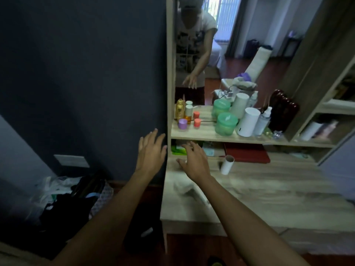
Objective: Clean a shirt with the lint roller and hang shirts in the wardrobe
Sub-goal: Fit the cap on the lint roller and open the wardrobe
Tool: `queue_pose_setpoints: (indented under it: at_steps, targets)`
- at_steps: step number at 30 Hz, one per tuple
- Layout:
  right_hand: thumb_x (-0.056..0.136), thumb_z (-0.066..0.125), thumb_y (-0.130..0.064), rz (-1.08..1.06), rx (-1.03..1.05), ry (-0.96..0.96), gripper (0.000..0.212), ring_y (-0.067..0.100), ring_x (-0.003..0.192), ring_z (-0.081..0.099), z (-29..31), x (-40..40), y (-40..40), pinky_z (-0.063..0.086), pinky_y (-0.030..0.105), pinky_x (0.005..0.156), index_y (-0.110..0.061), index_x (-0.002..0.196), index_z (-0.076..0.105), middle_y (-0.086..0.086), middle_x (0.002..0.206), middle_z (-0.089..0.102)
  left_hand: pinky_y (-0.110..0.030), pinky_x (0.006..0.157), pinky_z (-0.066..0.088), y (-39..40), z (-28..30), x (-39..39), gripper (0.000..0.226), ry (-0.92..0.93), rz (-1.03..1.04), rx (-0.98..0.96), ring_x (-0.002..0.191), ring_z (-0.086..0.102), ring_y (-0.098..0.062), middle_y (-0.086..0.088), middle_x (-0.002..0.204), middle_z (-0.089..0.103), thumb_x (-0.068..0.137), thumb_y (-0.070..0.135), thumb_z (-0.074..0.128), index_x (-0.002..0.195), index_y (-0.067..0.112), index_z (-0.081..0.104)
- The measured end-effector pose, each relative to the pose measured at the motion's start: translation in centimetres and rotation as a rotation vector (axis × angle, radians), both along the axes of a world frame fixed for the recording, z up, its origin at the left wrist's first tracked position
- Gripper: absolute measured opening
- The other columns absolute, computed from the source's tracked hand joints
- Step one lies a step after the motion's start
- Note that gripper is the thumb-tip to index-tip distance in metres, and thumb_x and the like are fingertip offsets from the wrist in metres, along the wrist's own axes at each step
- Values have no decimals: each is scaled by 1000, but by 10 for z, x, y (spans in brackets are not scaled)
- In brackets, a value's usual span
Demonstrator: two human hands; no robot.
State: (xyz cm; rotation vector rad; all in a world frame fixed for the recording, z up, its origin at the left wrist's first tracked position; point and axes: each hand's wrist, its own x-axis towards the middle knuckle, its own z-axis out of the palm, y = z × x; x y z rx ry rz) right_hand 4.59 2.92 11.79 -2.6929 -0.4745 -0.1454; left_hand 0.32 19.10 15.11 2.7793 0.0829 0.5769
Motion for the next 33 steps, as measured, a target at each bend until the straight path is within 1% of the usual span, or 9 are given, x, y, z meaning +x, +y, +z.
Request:
queue_pose_setpoints:
  at_steps: [4, 10, 13, 15, 18, 22, 25, 28, 33]
  targets:
    - [81, 64, -34, 13, -36, 17, 57, 29, 134, 36, -17, 48, -69, 30, 41, 110, -22, 134, 49, 9, 144, 43, -52, 108, 33, -59, -40, 42, 43, 56, 54, -26, 127, 47, -33, -16, 139, 50, 88, 19, 59, 130, 10, 55]
    - [86, 57, -33, 60, -159, 130, 56, 29, 142, 23, -53, 101, -141, 13, 52, 115, -26, 139, 40, 8, 151, 32, -45, 101, 37, -121, -89, 75, 44, 232, 246, -82, 122, 50, -34, -13, 140, 49, 88, 24, 60, 130, 14, 53]
    - [86, 58, -43, 88, -221, 162, 60, 36, 137, 28, -70, 118, -163, 24, 56, 111, -25, 140, 37, 12, 147, 35, -42, 89, 47, -143, -104, 79, 38, 231, 274, -69, 108, 59, -33, -12, 124, 60, 81, 23, 61, 118, 14, 61]
    - [87, 57, -45, 116, -225, 248, 61, 39, 135, 30, -79, 125, -172, 32, 49, 108, -24, 141, 37, 15, 149, 31, -39, 86, 49, -153, -116, 82, 37, 261, 280, -27, 104, 62, -33, -13, 117, 63, 77, 22, 61, 113, 14, 63]
    - [90, 56, -28, 166, -184, 353, 47, 38, 124, 41, -91, 131, -179, 41, 39, 95, -15, 134, 46, 19, 145, 33, -43, 89, 46, -168, -126, 83, 43, 360, 309, -103, 112, 55, -35, -14, 128, 57, 79, 18, 68, 120, 14, 59]
    - [85, 54, -16, 219, -169, 335, 37, 36, 102, 55, -103, 132, -186, 47, 37, 76, -15, 121, 48, 15, 128, 39, -42, 95, 44, -186, -144, 86, 39, 455, 198, -245, 116, 51, -34, -14, 130, 52, 91, 16, 54, 130, 11, 51]
    - [87, 51, -13, 208, -212, 306, 36, 37, 105, 53, -107, 135, -185, 46, 38, 76, -16, 123, 45, 16, 130, 38, -41, 97, 42, -198, -160, 93, 48, 631, 168, -322, 120, 52, -35, -15, 143, 41, 92, 18, 54, 138, 11, 42]
    - [91, 49, -12, 176, -227, 263, 27, 34, 102, 55, -111, 135, -182, 48, 38, 75, -16, 117, 45, 15, 126, 41, -42, 94, 43, -209, -174, 95, 56, 769, 195, -233, 117, 53, -34, -14, 141, 37, 91, 26, 57, 142, 16, 36]
    - [92, 50, -14, 191, -251, 226, 31, 30, 104, 55, -118, 136, -184, 51, 39, 79, -18, 122, 44, 13, 129, 40, -40, 93, 42, -221, -187, 97, 50, 794, 270, -127, 114, 54, -30, -15, 142, 34, 91, 27, 54, 137, 16, 38]
